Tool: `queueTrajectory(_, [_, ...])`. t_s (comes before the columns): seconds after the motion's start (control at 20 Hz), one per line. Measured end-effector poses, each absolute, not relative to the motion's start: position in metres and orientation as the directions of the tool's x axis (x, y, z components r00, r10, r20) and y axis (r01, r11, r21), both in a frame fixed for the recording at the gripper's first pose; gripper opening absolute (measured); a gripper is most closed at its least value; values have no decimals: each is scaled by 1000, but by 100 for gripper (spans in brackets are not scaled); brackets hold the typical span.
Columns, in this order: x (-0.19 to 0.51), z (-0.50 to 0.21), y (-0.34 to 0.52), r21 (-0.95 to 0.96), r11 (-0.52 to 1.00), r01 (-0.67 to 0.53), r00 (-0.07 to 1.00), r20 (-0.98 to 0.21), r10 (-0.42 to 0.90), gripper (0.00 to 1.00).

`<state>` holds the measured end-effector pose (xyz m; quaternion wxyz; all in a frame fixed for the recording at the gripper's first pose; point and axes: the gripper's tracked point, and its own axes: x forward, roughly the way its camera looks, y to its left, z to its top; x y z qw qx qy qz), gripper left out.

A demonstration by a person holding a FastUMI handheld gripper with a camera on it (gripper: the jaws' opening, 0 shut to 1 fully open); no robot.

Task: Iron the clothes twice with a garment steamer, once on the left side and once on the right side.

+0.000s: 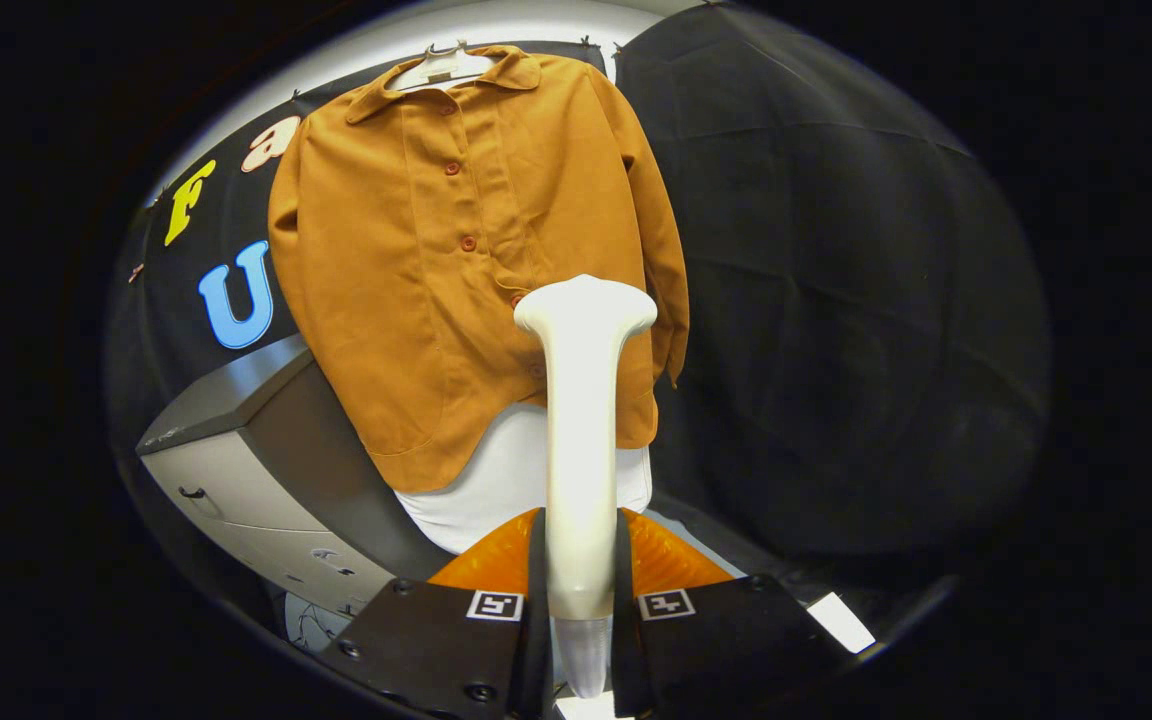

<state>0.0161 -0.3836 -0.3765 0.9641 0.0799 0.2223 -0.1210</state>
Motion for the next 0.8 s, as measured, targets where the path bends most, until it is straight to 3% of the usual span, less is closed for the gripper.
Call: queueTrajectory(0.8, [38,-157,-282,76,985,158,984,-91,-151,27])
